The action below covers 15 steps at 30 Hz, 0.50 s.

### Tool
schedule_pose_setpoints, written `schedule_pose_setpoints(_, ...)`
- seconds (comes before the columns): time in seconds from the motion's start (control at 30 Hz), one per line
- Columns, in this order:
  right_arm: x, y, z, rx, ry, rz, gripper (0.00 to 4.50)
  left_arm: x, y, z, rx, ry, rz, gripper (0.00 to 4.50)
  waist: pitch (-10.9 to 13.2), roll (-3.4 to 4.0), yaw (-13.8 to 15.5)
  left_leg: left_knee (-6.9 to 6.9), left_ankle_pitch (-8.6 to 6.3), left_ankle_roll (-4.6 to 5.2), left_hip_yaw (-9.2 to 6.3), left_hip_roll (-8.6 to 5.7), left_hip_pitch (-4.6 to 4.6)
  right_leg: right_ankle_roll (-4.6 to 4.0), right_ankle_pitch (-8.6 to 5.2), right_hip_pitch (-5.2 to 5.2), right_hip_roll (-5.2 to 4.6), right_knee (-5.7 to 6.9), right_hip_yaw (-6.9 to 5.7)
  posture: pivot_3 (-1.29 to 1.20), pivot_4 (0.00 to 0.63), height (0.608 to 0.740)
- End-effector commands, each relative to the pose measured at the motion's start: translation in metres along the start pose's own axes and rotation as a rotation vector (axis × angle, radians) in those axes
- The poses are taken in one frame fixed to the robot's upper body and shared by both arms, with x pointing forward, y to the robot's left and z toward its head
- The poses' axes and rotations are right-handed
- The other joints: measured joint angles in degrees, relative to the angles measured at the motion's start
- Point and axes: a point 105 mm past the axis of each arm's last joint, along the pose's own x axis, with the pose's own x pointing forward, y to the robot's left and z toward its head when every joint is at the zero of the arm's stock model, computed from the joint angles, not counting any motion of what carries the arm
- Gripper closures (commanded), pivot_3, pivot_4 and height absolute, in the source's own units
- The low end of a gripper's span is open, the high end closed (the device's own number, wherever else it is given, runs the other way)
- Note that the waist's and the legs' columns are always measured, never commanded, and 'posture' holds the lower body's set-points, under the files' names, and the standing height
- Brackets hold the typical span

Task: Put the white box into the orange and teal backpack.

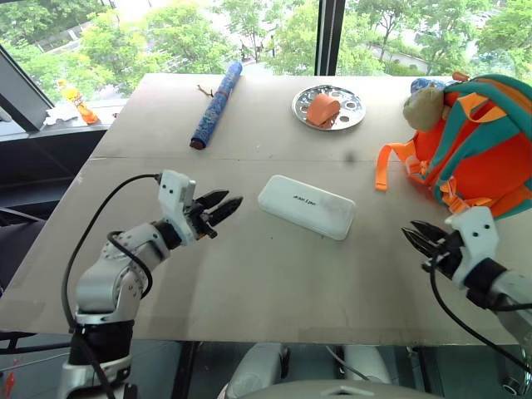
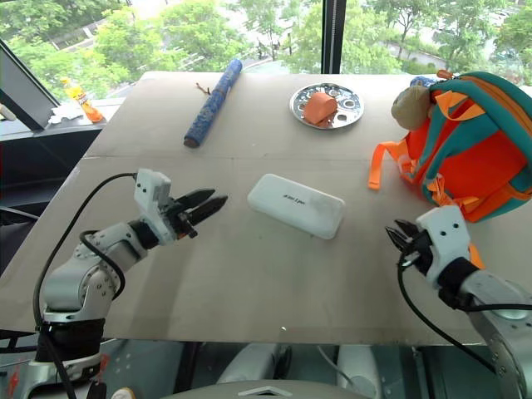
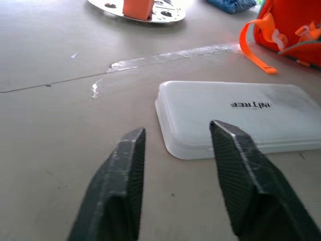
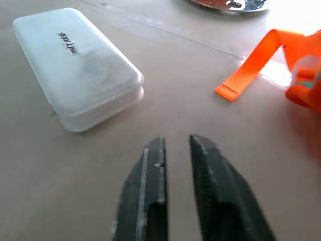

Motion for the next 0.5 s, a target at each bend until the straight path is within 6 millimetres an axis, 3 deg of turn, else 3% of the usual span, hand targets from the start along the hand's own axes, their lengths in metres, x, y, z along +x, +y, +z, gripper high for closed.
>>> schedule_pose_setpoints(0.03, 0.014, 0.01, 0.002, -0.018, 0.012, -0.003, 4.5, 0.011, 0.006, 0.008, 0.029, 0.007, 0.039, 4.16, 0.0, 0.0, 0.0, 0.01, 0.0, 0.0, 0.01, 0.0, -0.02, 0.0, 0.0, -0.03, 0.01, 0.01, 0.01, 0.0, 0.15, 0.731)
schedule_pose_setpoints(0.07, 0.018, 0.012, 0.0, -0.022, 0.026, 0.0, 4.5, 0.016, 0.011, 0.005, 0.03, 0.031, 0.069, 4.42, 0.0, 0.0, 0.0, 0.01, 0.0, 0.0, 0.01, 0.0, -0.02, 0.0, 0.0, -0.03, 0.01, 0.02, 0.01, 0.0, 0.15, 0.731)
schedule_pose_setpoints(0.13, 0.03, 0.016, -0.005, -0.033, 0.056, 0.002, 4.5, 0.028, 0.019, 0.004, 0.036, 0.064, 0.125, 4.42, 0.0, -0.01, 0.0, 0.02, 0.0, 0.0, 0.01, -0.02, -0.04, 0.0, 0.01, -0.04, 0.01, 0.02, 0.0, 0.0, 0.15, 0.731)
schedule_pose_setpoints(0.33, 0.068, 0.025, -0.007, -0.12, 0.125, 0.012, 4.5, 0.072, 0.017, -0.003, 0.117, 0.204, 0.068, 4.42, 0.0, -0.03, -0.2, 0.04, 0.02, -0.01, 0.03, -0.09, -0.07, 0.0, 0.01, -0.1, 0.0, 0.06, 0.01, 0.0, 0.15, 0.731)
schedule_pose_setpoints(0.5, 0.089, 0.033, 0.003, -0.18, 0.129, 0.09, 4.5, 0.086, 0.0, -0.023, 0.222, 0.295, -0.042, 4.42, 0.0, -0.04, -0.8, -0.01, 0.01, -0.01, 0.07, -0.12, -0.22, 0.0, 0.01, -0.37, -0.03, 0.02, 0.03, 0.0, 0.15, 0.731)
